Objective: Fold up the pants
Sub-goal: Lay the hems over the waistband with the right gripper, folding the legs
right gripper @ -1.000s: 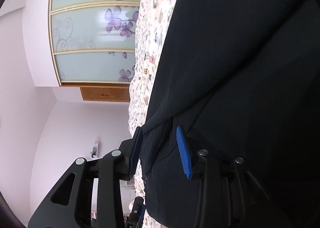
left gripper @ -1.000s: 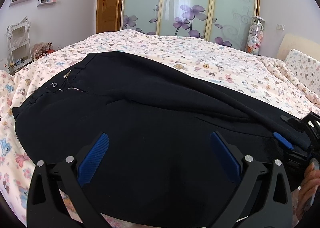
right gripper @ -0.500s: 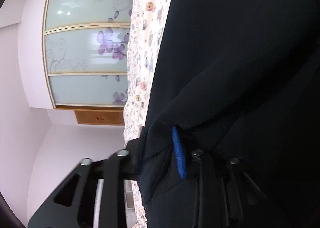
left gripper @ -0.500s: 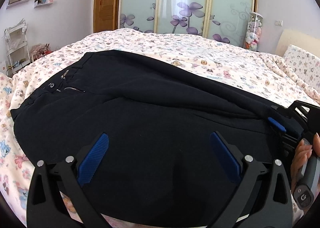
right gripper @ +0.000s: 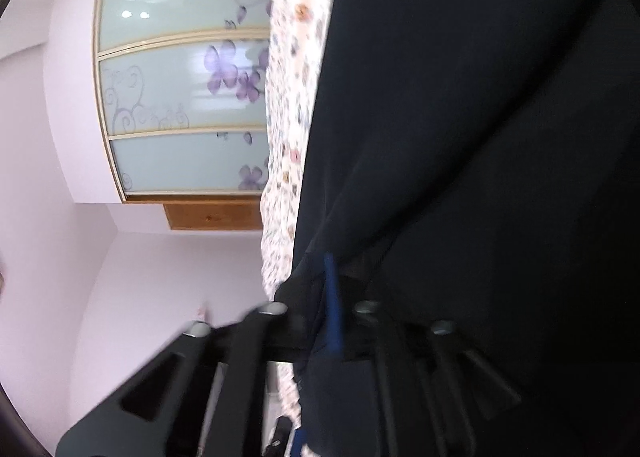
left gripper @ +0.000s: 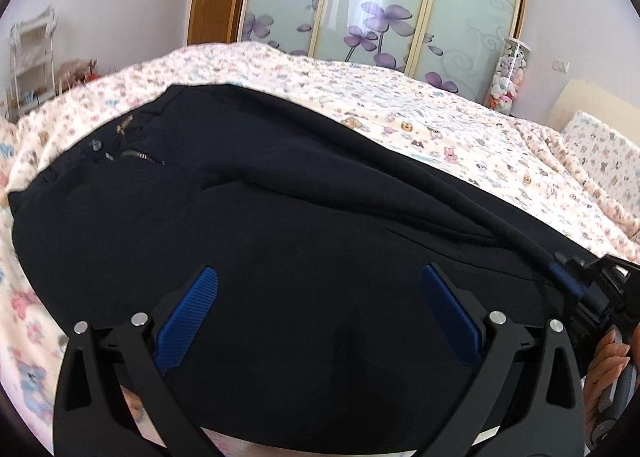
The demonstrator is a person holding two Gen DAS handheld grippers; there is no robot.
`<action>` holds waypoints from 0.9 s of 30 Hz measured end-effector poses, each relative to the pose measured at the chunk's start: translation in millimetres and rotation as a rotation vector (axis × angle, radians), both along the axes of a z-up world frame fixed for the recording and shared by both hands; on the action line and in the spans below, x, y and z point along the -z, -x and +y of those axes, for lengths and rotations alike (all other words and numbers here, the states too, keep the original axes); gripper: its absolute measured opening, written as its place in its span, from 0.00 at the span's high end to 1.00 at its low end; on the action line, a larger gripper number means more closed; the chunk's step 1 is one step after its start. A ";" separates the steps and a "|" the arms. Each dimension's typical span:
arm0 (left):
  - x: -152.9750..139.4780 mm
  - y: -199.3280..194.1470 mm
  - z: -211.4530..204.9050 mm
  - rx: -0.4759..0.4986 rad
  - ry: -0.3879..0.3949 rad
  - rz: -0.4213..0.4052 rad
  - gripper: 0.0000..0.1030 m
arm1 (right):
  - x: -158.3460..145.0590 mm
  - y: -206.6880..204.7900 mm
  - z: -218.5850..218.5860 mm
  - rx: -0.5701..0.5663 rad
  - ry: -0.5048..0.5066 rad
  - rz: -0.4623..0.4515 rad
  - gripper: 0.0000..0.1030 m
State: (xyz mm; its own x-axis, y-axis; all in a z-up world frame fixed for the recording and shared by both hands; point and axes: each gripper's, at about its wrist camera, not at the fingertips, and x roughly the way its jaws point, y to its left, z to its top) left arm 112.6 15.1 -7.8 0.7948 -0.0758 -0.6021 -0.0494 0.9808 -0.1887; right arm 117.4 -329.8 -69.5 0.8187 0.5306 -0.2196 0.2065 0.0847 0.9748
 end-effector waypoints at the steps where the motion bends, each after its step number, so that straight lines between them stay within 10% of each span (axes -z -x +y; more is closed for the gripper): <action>1: 1.1 -1.2 1.3 -0.001 0.007 0.006 0.02 | -1.5 -0.4 1.0 -0.005 -0.007 -0.011 0.59; 12: 2.0 -1.2 0.4 0.006 0.014 0.015 0.02 | -1.5 -13.9 15.6 0.058 0.004 0.139 0.58; 17: 2.3 -0.8 4.0 0.018 0.051 0.023 0.02 | 5.7 -14.0 2.1 0.146 0.028 0.179 0.95; 27: 3.1 1.3 31.7 -0.018 0.229 0.018 0.02 | -10.1 44.6 4.0 -0.073 0.244 0.027 0.97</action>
